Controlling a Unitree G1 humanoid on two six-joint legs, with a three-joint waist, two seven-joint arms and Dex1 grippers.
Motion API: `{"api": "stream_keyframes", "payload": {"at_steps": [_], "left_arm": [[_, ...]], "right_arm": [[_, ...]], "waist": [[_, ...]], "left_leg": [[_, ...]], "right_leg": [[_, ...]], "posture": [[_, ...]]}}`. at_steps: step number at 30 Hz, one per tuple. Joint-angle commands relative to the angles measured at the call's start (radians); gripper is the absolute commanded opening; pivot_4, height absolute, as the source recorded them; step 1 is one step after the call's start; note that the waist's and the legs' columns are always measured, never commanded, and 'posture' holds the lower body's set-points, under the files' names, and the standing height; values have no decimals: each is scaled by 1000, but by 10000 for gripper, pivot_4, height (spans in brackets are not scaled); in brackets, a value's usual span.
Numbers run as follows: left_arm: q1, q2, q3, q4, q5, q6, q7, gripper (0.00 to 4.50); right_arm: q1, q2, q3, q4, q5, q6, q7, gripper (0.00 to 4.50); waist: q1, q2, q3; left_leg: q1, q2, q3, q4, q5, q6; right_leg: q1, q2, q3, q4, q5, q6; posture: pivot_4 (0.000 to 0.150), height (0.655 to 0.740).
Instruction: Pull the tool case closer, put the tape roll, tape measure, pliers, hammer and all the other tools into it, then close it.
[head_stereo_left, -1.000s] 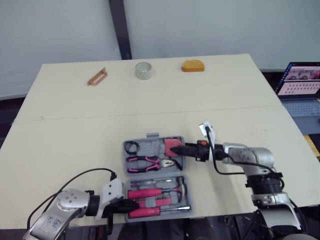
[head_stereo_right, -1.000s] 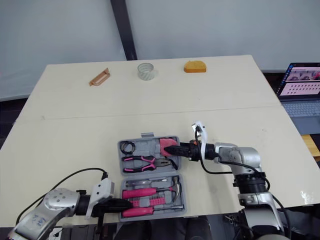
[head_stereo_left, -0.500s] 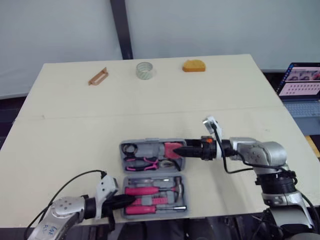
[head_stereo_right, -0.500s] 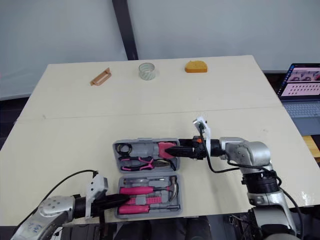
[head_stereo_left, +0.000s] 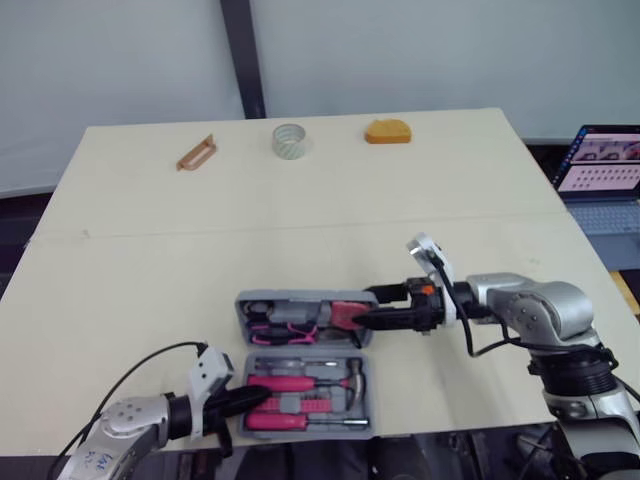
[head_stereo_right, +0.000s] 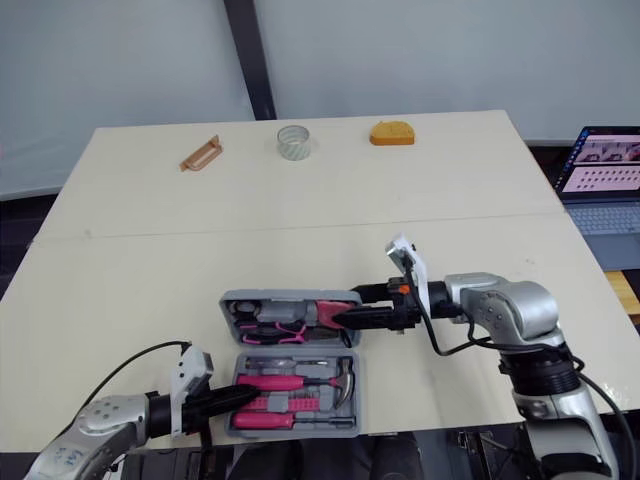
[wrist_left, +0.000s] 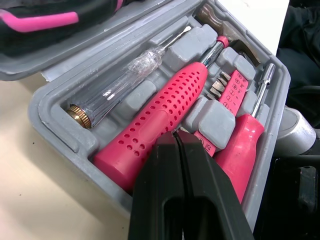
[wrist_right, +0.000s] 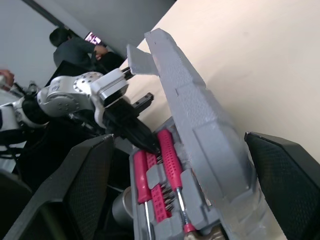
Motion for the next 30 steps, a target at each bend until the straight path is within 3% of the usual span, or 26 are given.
{"api": "stream_keyframes", "payload": {"at_steps": [1,17,30], "left_arm": [[24,-9,-8,1,-1,14,11,0],[70,-29,83,-35,-73,33,36,0],[97,47,216,-36,-117,60,0,0]], "right_arm": [[-3,-23,8,-65,40,5,30,44028],[25,-87,77,-145,43,-30,77,44028],[66,-111,118,-194,45,-46,87,44028]], "waist": [[0,0,0],[1,-2,1],[6,-4,2]], "left_leg": [[0,0,0,0,0,0],[0,0,0,0,0,0],[-1,0,0,1,-1,0]], "right_leg": [[0,0,0,0,0,0],[0,0,0,0,0,0],[0,0,0,-1,0,0]], "posture": [[1500,7400],[1500,7400],[1500,7400]]}}
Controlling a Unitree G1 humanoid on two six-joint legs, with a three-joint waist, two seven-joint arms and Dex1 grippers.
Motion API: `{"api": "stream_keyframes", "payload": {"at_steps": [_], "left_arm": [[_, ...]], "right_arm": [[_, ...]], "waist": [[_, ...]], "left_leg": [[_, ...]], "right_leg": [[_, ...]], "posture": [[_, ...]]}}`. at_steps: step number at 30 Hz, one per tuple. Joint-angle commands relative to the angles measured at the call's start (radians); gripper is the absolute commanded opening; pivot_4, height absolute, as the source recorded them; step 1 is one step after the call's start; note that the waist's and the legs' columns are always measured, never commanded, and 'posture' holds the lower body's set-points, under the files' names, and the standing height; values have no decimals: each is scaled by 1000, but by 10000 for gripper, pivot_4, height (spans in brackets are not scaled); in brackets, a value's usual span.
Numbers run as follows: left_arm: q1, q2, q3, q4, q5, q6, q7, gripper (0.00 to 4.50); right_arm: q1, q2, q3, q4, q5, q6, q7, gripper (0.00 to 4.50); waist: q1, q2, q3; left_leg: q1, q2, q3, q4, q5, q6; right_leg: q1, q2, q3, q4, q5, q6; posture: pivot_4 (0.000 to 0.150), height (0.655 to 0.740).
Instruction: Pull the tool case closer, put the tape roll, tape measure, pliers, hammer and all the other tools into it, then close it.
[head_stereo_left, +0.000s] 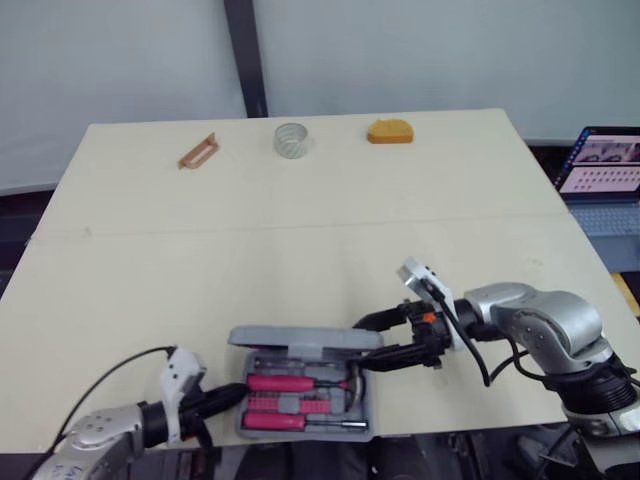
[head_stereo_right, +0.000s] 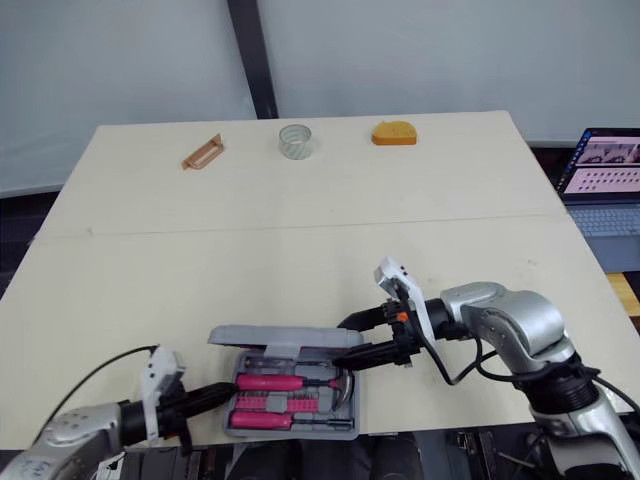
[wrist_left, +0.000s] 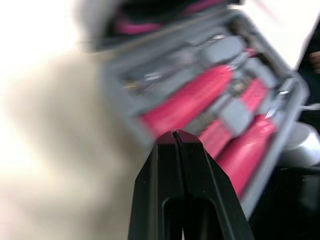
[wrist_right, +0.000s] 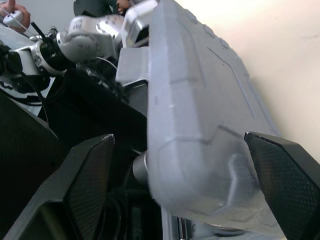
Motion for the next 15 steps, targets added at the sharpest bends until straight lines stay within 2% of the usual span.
{"api": "stream_keyframes", "payload": {"at_steps": [1,7,10,12,15], "left_arm": [[9,15,32,-22,-28,19,-18,0],[-24,43,96,2,-31,19,-31,0],[-52,47,123,9,-32,20,-22,0],[-94,49,160,24,-23,9,2,0],[-145,67,226,47,-42,5,-2,8200]], "right_arm": [[15,-9,12,-60,24,-15,25,44028],[29,-17,0,-59,24,-19,27,44028],[51,-31,-43,-53,29,-37,21,44028],[87,-50,-99,-11,-20,-105,-13,44028],[145,-91,-195,50,-67,-189,-42,45000]], "waist": [[3,0,0],[19,-2,1],[24,-3,2],[27,-4,2],[35,-6,4]], "left_leg": [[0,0,0,0,0,0],[0,0,0,1,0,0],[0,0,0,1,0,0],[0,0,0,1,-1,0],[0,0,0,1,-1,0]], "right_leg": [[0,0,0,0,0,0],[0,0,0,0,0,0],[0,0,0,0,0,0],[0,0,0,0,0,0],[0,0,0,0,0,0]], "posture": [[1500,7400],[1500,7400],[1500,7400],[1500,7400],[1500,7400]]}}
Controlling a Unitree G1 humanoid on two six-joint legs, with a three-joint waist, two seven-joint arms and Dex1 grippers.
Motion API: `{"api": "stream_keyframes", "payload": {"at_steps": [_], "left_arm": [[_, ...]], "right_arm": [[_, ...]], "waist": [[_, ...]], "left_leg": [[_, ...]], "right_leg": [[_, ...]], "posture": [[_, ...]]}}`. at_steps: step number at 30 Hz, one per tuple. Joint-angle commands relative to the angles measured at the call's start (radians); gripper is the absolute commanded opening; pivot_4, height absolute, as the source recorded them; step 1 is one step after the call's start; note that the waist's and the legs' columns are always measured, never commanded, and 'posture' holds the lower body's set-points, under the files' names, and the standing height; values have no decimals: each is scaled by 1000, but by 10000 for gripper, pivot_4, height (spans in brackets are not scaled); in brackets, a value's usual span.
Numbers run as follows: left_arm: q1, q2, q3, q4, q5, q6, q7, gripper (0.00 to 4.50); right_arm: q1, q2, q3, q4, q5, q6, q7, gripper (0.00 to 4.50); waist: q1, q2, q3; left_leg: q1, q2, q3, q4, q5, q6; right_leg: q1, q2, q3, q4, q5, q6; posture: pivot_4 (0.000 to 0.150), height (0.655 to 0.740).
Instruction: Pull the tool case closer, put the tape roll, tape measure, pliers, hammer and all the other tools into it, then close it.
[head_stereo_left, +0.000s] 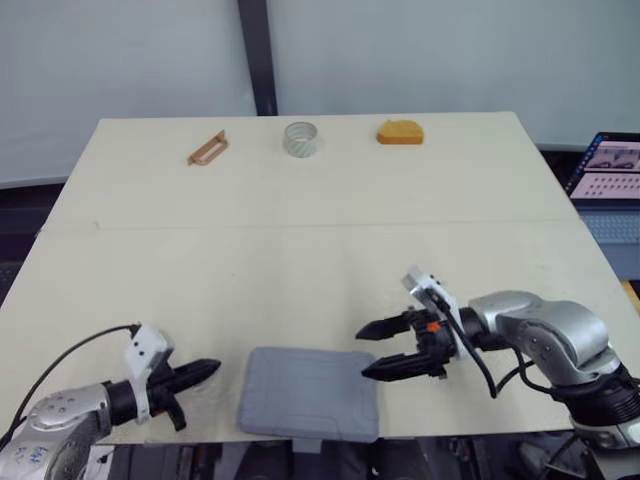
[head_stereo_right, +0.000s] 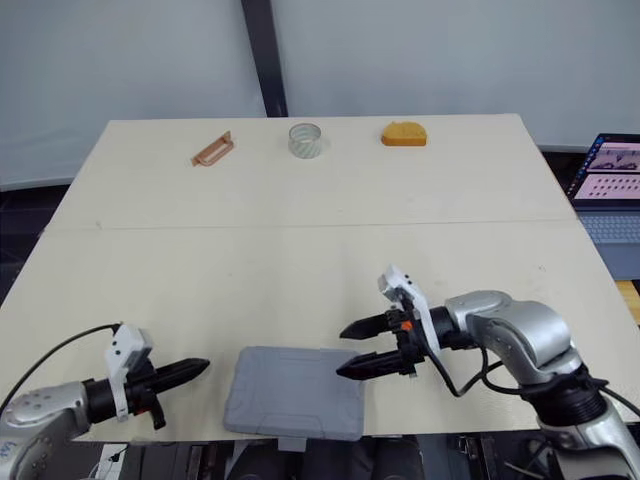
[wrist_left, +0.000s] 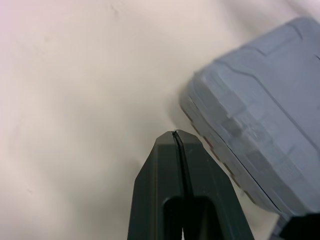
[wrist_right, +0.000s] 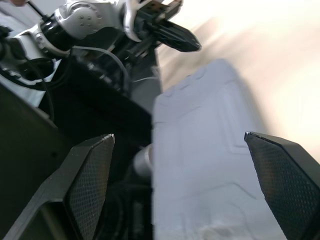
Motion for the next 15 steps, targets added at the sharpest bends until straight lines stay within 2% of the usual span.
{"api": "stream_keyframes", "payload": {"at_steps": [1,7,8,15], "left_arm": [[-42,37,98,35,-21,-23,-10,12546],[-112,139,168,222,32,-89,-68,42494],[-115,150,174,243,37,-98,-75,43895],[-143,199,187,397,84,-168,-108,43895]], "right_arm": [[59,-66,-120,50,-59,-112,-15,45000],[202,-162,-247,223,-188,-318,-16,45000],[216,-169,-266,250,-198,-339,-13,45000],[258,-194,-351,385,-238,-422,-8,45000]], "waist": [[4,0,0],[6,-1,1],[5,-1,1],[-9,-2,1]], "left_leg": [[0,0,0,0,0,0],[0,0,1,0,0,0],[0,0,2,0,0,0],[1,0,2,-1,0,0]], "right_leg": [[0,0,0,0,0,0],[0,0,0,0,0,0],[0,0,0,0,0,0],[0,0,0,0,0,0]], "posture": [[1500,7400],[1500,7400],[1500,7400],[1500,7400]]}}
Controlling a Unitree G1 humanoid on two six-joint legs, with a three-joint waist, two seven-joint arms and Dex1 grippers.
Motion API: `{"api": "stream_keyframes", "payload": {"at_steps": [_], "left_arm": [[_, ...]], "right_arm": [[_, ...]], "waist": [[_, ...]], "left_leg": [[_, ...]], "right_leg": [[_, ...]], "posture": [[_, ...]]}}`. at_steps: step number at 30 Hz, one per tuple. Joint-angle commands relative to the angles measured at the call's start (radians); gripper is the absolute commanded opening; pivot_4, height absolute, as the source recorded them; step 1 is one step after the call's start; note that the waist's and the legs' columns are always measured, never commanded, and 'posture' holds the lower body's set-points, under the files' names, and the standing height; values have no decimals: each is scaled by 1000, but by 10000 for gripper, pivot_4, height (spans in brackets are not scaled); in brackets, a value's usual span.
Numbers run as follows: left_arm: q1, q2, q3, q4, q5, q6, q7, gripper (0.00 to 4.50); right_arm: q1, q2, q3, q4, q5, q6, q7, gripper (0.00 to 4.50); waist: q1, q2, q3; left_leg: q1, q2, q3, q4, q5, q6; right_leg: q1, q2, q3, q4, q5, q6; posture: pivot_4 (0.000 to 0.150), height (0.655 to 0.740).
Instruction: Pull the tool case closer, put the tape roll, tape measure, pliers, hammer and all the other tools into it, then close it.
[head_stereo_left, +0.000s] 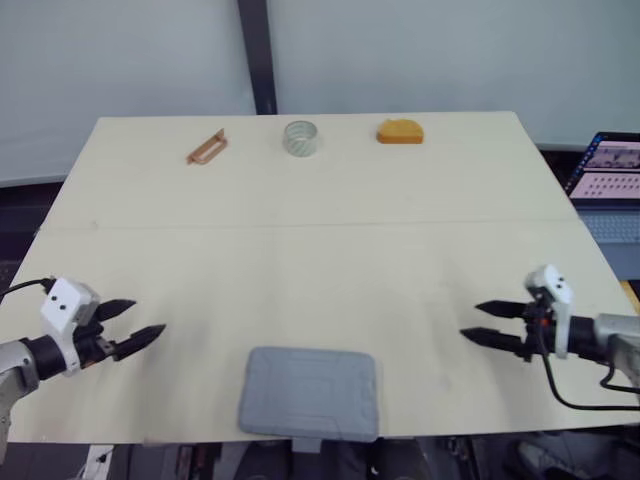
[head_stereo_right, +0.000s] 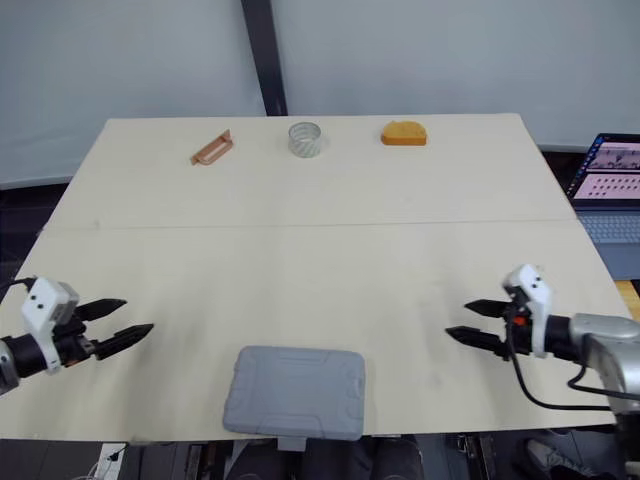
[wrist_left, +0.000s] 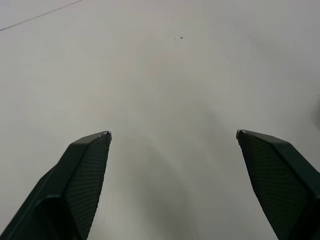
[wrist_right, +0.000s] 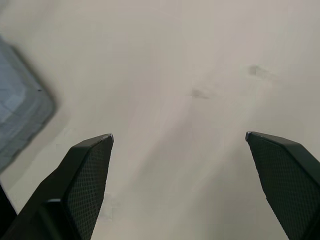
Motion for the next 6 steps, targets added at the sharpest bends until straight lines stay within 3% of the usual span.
{"api": "stream_keyframes", "payload": {"at_steps": [1,6], "left_arm": [[-19,27,29,38,12,-33,-23,43895],[-56,39,18,97,31,-59,-35,43895]], "right_arm": [[10,-21,-29,16,-19,-41,16,45000],[14,-8,-18,17,-27,-52,30,45000]], "waist": [[-7,0,0],[-9,-1,1]], "left_leg": [[0,0,0,0,0,0],[0,0,0,0,0,0]], "right_leg": [[0,0,0,0,0,0],[0,0,0,0,0,0]], "posture": [[1500,7400],[1500,7400]]}}
